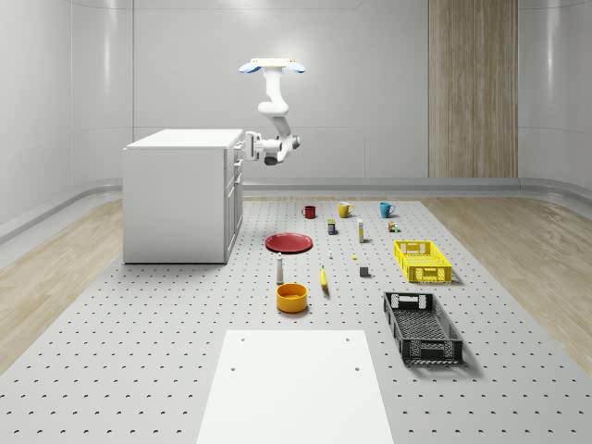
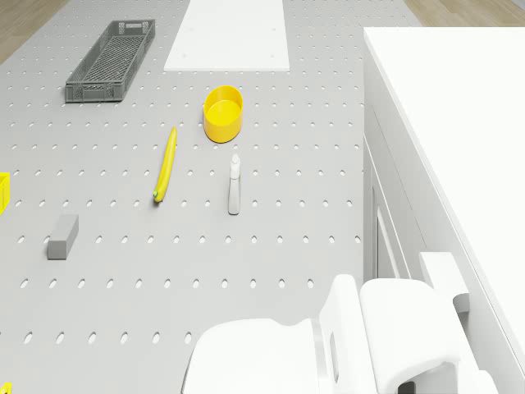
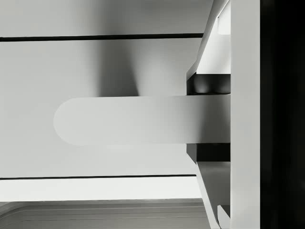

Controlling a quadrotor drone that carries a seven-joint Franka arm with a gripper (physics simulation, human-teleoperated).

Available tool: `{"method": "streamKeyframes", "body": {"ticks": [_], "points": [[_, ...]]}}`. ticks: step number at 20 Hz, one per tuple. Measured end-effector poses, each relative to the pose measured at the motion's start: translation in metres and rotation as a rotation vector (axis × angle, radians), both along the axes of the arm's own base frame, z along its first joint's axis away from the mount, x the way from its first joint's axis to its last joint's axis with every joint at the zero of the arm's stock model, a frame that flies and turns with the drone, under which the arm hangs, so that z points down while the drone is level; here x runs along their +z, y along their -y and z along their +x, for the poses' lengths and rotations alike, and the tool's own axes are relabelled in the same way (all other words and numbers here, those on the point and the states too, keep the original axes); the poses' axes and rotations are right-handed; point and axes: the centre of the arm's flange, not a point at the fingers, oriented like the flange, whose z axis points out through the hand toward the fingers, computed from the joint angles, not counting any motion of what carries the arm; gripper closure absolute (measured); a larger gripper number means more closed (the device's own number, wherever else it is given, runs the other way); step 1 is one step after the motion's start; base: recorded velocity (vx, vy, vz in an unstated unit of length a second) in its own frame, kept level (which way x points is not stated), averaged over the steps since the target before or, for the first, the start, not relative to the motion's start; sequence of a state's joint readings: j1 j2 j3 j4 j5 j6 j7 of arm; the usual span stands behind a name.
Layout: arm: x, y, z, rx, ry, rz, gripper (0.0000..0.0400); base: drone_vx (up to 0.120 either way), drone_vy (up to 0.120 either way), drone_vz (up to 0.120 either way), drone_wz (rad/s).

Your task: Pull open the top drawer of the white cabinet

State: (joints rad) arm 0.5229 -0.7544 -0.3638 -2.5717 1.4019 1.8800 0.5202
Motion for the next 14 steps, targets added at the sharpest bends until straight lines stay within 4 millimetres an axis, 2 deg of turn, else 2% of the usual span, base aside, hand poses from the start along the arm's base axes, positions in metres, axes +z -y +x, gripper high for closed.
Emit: {"method": "streamKeyframes", "body": {"ticks": [14], "points": [[0.0,0.02,0.0,0.0,0.003,0.0,0.0289,0.0,0.0,0.0,0.0]]}}
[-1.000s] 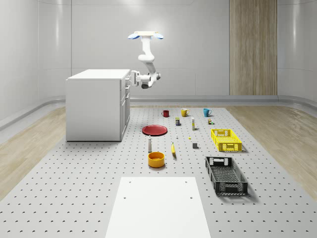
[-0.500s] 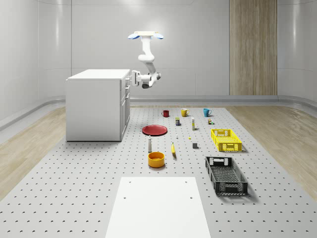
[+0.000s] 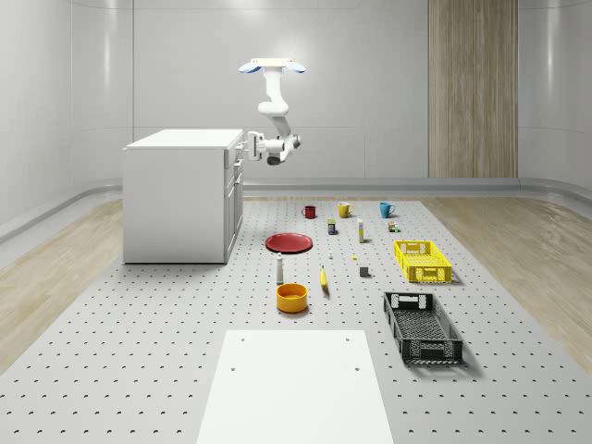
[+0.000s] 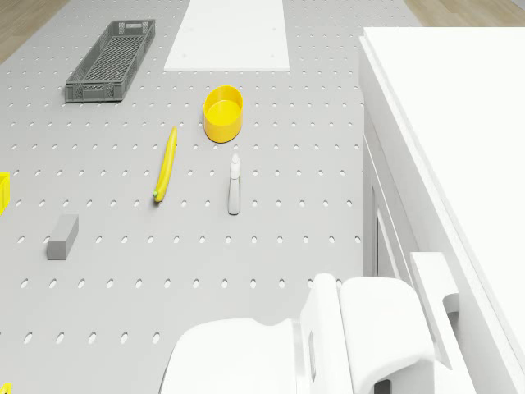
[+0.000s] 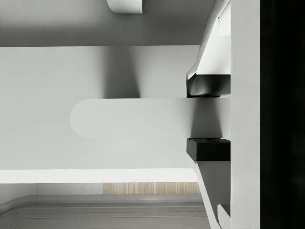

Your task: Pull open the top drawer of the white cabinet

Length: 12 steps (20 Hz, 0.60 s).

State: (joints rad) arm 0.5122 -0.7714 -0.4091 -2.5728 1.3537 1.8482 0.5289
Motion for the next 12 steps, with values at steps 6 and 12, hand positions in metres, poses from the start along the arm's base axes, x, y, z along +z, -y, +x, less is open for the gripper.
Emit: {"method": "streamKeyframes", "body": {"ticks": [6,12], "points": [[0.0,0.011,0.0,0.0,0.023,0.001,0.0288,0.0,0.0,0.0,0.0],[-0.003,0.023,0.001,0.001,0.042,-0.002,0.0265,0.0,0.0,0.0,0.0]]}}
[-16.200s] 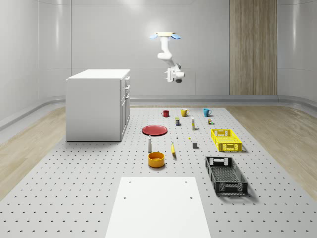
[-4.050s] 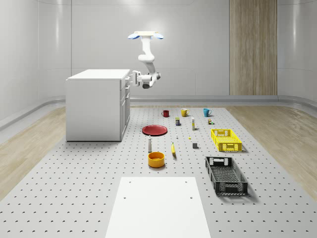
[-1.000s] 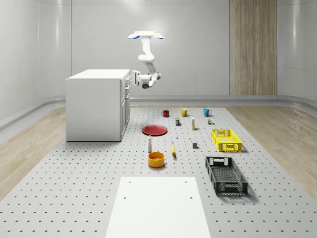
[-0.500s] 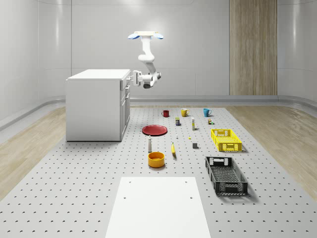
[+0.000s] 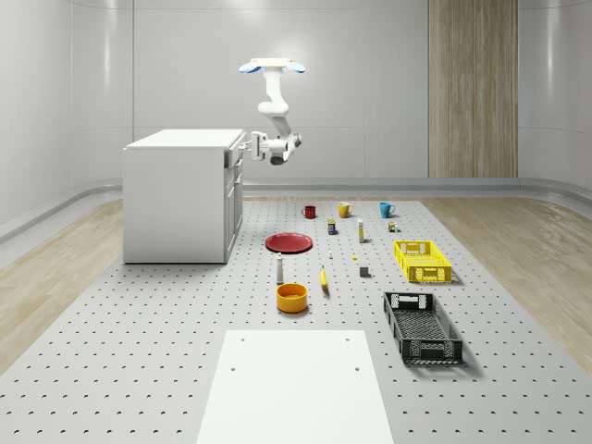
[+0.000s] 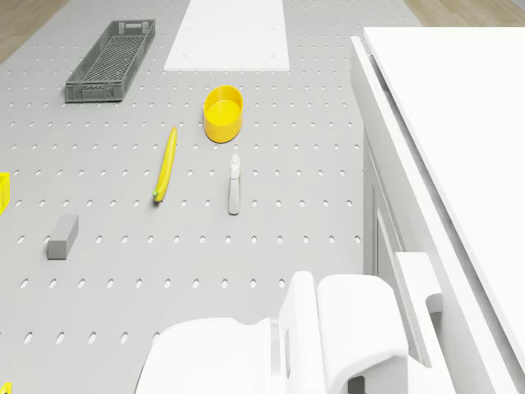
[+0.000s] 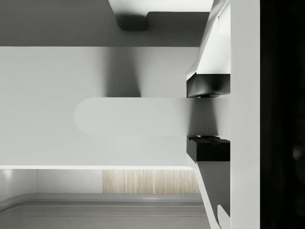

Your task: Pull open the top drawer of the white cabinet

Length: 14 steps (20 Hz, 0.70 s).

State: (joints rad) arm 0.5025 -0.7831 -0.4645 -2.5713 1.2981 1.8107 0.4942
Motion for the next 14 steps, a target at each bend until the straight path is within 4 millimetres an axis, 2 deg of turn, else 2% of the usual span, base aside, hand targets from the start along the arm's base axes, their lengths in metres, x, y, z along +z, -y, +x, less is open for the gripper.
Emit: {"method": "streamKeyframes", "body": {"ticks": [1,2,3,4,6,8,11,14], "points": [[-0.004,0.002,0.001,0.002,0.024,-0.005,0.0221,0.0,0.0,0.0,0.0],[-0.019,0.007,0.003,0.009,0.024,-0.06,0.0057,0.0,0.0,0.0,0.0],[-0.036,0.007,0.007,0.018,0.063,-0.032,0.0017,0.0,0.0,0.0,0.0],[-0.053,0.007,0.014,0.028,0.052,-0.004,0.0067,0.0,0.0,0.0,0.0],[-0.042,0.011,0.013,0.02,0.03,0.0,0.0157,0.0,0.0,0.0,0.0],[-0.031,0.014,0.009,0.014,0.014,0.001,0.0211,0.0,0.06,0.0,0.0],[-0.017,0.017,0.005,0.008,-0.001,0.002,0.0255,0.0,0.107,0.0,0.0],[-0.008,0.018,0.003,0.004,-0.01,0.003,0.0276,0.0,0.0,0.0,0.0]]}}
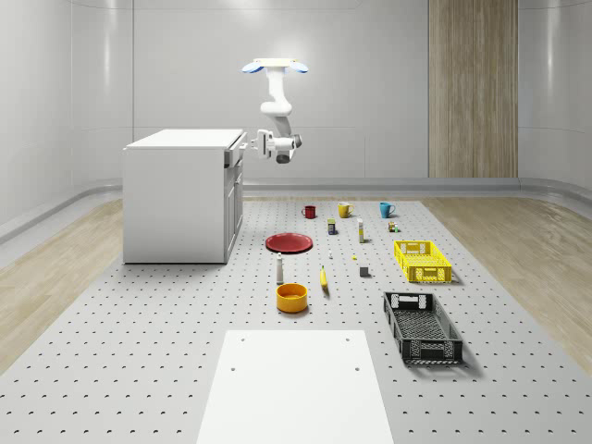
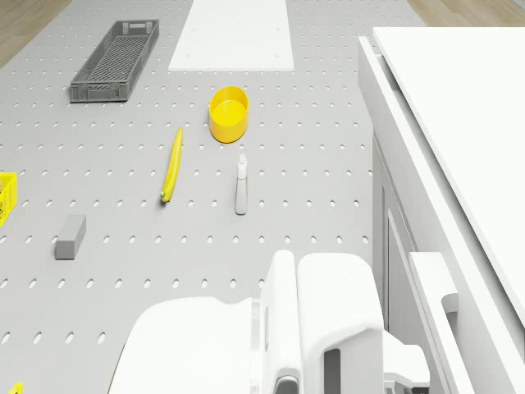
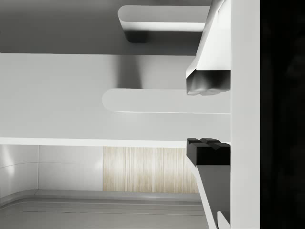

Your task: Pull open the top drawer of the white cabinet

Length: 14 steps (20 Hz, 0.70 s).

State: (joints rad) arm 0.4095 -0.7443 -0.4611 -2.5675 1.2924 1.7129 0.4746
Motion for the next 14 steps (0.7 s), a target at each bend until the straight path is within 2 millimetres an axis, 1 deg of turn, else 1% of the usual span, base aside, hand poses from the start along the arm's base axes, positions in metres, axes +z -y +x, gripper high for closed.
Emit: {"method": "streamKeyframes", "body": {"ticks": [2,3,11,14], "points": [[0.0037,0.0008,-0.0011,-0.002,-0.004,0.0,0.0284,0.0,0.0,0.0,0.0],[0.005,0.0011,-0.0015,-0.002,-0.005,0.0,0.0286,0.0,0.08,0.0,0.0],[0.0095,0.0021,-0.0028,-0.004,-0.011,0.001,0.0294,0.0,0.12,0.0,0.0],[0.0099,-0.0002,-0.0029,-0.005,-0.011,0.001,0.0294,0.0,0.0,0.0,0.0]]}}
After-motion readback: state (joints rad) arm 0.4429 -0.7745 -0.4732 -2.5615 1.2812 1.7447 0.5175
